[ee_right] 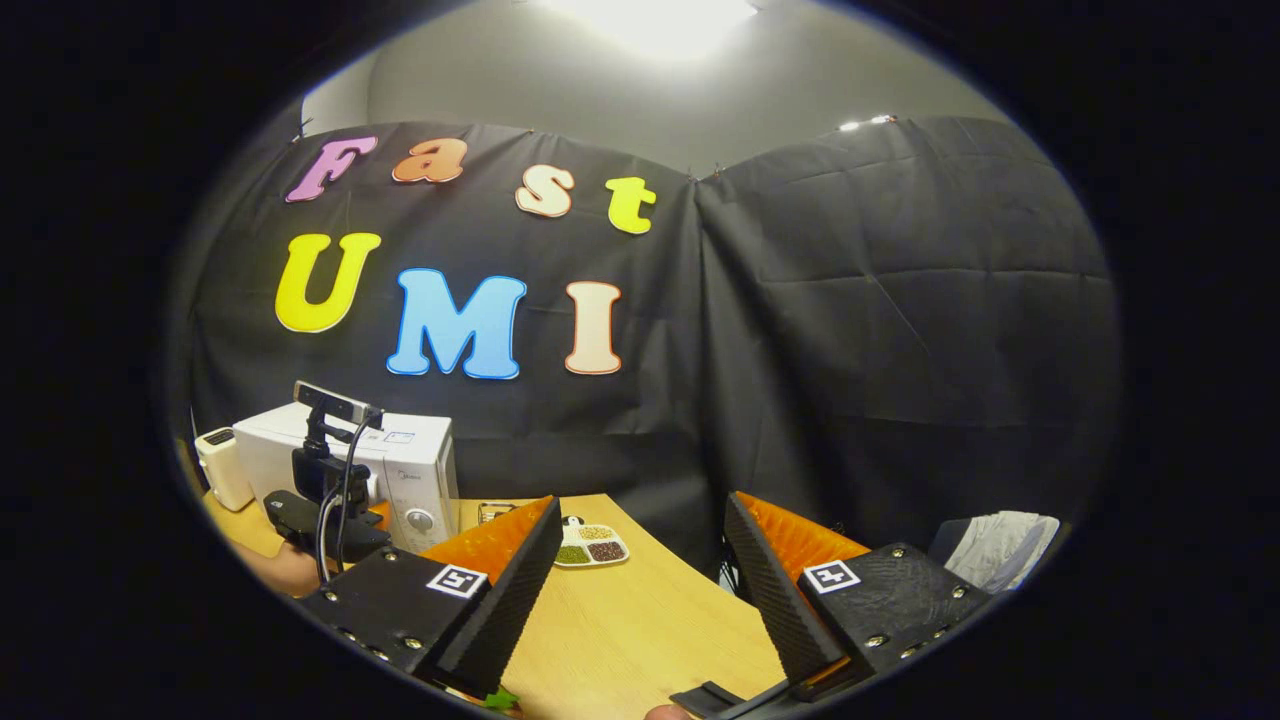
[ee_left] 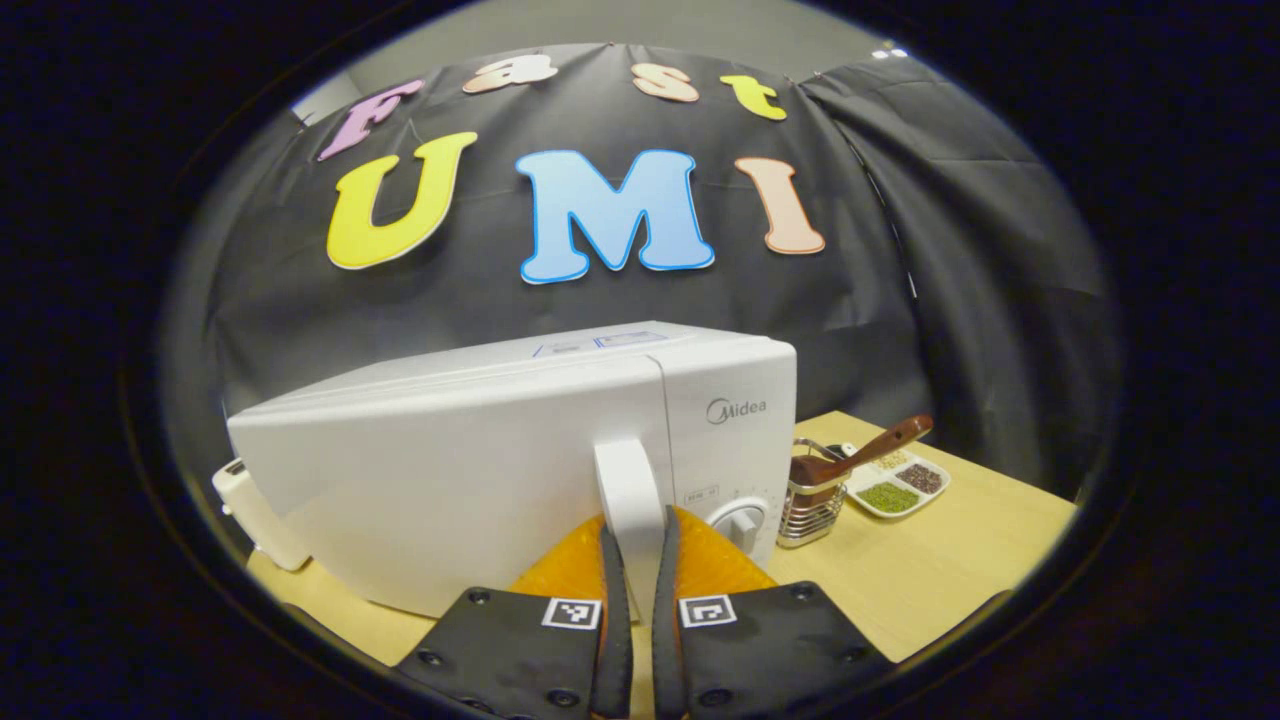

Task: Open the microwave oven with the left hand, put the food in, and close the microwave oven.

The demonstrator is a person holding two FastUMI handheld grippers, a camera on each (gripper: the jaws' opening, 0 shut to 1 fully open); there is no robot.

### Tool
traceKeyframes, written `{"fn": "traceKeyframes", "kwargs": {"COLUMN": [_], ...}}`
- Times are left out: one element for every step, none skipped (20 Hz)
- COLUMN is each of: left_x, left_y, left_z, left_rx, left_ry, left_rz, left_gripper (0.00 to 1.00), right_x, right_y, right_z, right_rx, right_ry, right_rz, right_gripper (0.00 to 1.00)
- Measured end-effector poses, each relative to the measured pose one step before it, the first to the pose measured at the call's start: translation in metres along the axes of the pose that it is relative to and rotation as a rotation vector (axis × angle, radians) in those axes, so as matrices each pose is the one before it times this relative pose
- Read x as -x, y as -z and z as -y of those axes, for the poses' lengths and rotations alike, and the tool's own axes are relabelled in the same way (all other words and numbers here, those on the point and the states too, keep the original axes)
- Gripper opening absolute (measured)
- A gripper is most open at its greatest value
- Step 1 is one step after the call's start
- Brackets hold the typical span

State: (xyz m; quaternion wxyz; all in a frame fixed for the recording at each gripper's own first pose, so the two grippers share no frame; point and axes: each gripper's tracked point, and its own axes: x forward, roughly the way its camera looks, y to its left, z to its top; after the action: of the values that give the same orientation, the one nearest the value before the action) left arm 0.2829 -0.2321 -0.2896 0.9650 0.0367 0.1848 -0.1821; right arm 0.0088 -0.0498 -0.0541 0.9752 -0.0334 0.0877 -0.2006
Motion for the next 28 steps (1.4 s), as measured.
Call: {"fn": "traceKeyframes", "kwargs": {"left_x": [0.00036,0.0069,0.01459,0.01076,0.01509,0.00796,0.00731,0.00698,0.00716,0.00869,0.00737,0.00757,0.0088,0.0085,0.00742,0.00891,0.00839,0.00801,0.00797,0.0071,0.00646,0.00699,0.00687,0.00629,0.0057,0.00602,0.0059,0.005], "left_y": [0.00156,0.0042,0.00871,-0.00472,-0.00163,0.00211,0.00533,0.001,0.00269,0.00091,0.00136,0.0017,0.00304,0.00123,0.00441,0.00131,0.0025,0.00131,0.00397,0.00223,0.00282,0.00135,0.00412,0.00127,0.00329,0.00195,0.00392,0.00376], "left_z": [-0.00101,0.00089,0.00305,-0.00086,-0.00102,-0.00119,-0.00048,-0.00073,-0.00164,-0.00186,-0.00128,-0.00287,-0.00298,-0.00229,-0.00245,-0.00406,-0.00378,-0.00529,-0.00536,-0.00418,-0.00414,-0.00565,-0.00589,-0.00681,-0.00623,-0.00629,-0.00617,-0.00688], "left_rx": [0.00124,0.01123,0.0188,-0.02909,-0.03148,-0.01414,0.01365,0.01648,0.00434,-0.00393,-0.00399,0.0042,0.01022,0.00877,0.00322,-0.00199,-0.00308,-0.00094,0.00037,-0.00157,-0.00039,0.00268,0.00305,0.00063,0.00291,0.00575,0.00432,0.00169], "left_ry": [-0.00018,-0.00524,-0.00707,-0.00325,-0.0001,0.00174,0.00231,0.00043,-0.0063,-0.01376,-0.01478,-0.01314,-0.00965,-0.00528,-0.00792,-0.01105,-0.01284,-0.01677,-0.01674,-0.01236,-0.00999,-0.01076,-0.01352,-0.01461,-0.01066,-0.00674,-0.00632,-0.00614], "left_rz": [-0.01143,-0.02675,-0.01503,0.05841,0.01781,0.00136,-0.00635,-0.00729,-0.00608,-0.0009,-0.00381,-0.00302,-0.00909,-0.00293,-0.00749,-0.00466,-0.00505,-0.00379,-0.00609,-0.00098,-0.00318,-0.00196,-0.00332,-0.00551,-0.00448,-0.00191,-0.00281,-0.00275], "left_gripper": [0.15,0.14,0.15,0.14,0.14,0.14,0.14,0.14,0.14,0.14,0.14,0.14,0.14,0.14,0.14,0.14,0.14,0.14,0.14,0.14,0.14,0.14,0.14,0.14,0.14,0.14,0.14,0.14], "right_x": [-0.00286,-0.00216,-0.00251,-0.00174,-0.00196,-0.001,-0.00076,-0.00075,0.00218,0.00272,0.00238,0.00257,0.00186,0.00276,0.00305,0.00357,0.00356,0.0042,0.0038,0.00289,0.0041,0.00313,0.00202,0.00199,0.00311,0.0018,0.00049,-0.00038], "right_y": [-0.00119,-0.00042,-0.00155,-0.00265,-0.00095,0.00119,0.00119,0.00029,-0.0035,-0.00285,-0.00107,0.00118,-0.00232,-0.00278,-0.00191,-0.00042,-0.00019,0.00151,0.00165,0.00334,0.00262,0.00193,0.00015,0.00214,-0.00064,-0.00277,-0.00206,0.00161], "right_z": [-0.00307,-0.002,-0.00282,-0.00225,-0.0027,-0.00648,-0.00445,-0.00089,-0.00203,-0.002,-0.00337,-0.00262,-0.00073,0.001,0.00073,0.00003,0.00011,0.00013,-0.00098,0.00095,-0.00212,-0.00333,-0.00174,-0.00025,-0.00219,-0.00358,-0.00373,-0.00395], "right_rx": [0.00501,-0.00184,-0.00801,-0.00655,-0.00546,-0.0004,0.00789,0.0057,-0.0044,-0.00841,-0.00328,0.00062,0.00167,0.00042,-0.00329,-0.00549,-0.00516,-0.0062,-0.00561,-0.00541,-0.00569,-0.00227,0.00498,0.00548,-0.00249,-0.00846,-0.00663,-0.00159], "right_ry": [-0.0167,-0.01666,-0.01844,-0.01462,-0.01962,-0.03119,-0.02523,-0.02027,-0.01902,-0.02134,-0.02484,-0.02489,-0.0235,-0.01927,-0.01972,-0.02215,-0.0216,-0.02337,-0.02287,-0.0195,-0.0241,-0.02271,-0.01488,-0.01087,-0.01002,-0.00939,-0.00798,-0.00512], "right_rz": [0.0061,-0.00125,0.00141,0.00681,0.0053,0.00015,-0.00288,0.00192,0.01121,0.01276,0.00415,0.00202,0.00687,0.00855,0.00718,0.00578,0.00242,0.00146,-0.00153,-0.00618,-0.00701,-0.00158,-0.00014,-0.00599,0.00105,0.00934,0.0043,-0.00131], "right_gripper": [0.99,0.99,0.99,0.99,0.99,0.99,0.99,0.99,0.99,0.99,0.99,0.99,0.99,0.99,0.99,0.99,0.99,0.99,0.99,0.99,0.99,0.99,0.99,0.99,0.99,0.99,0.99,0.99]}}
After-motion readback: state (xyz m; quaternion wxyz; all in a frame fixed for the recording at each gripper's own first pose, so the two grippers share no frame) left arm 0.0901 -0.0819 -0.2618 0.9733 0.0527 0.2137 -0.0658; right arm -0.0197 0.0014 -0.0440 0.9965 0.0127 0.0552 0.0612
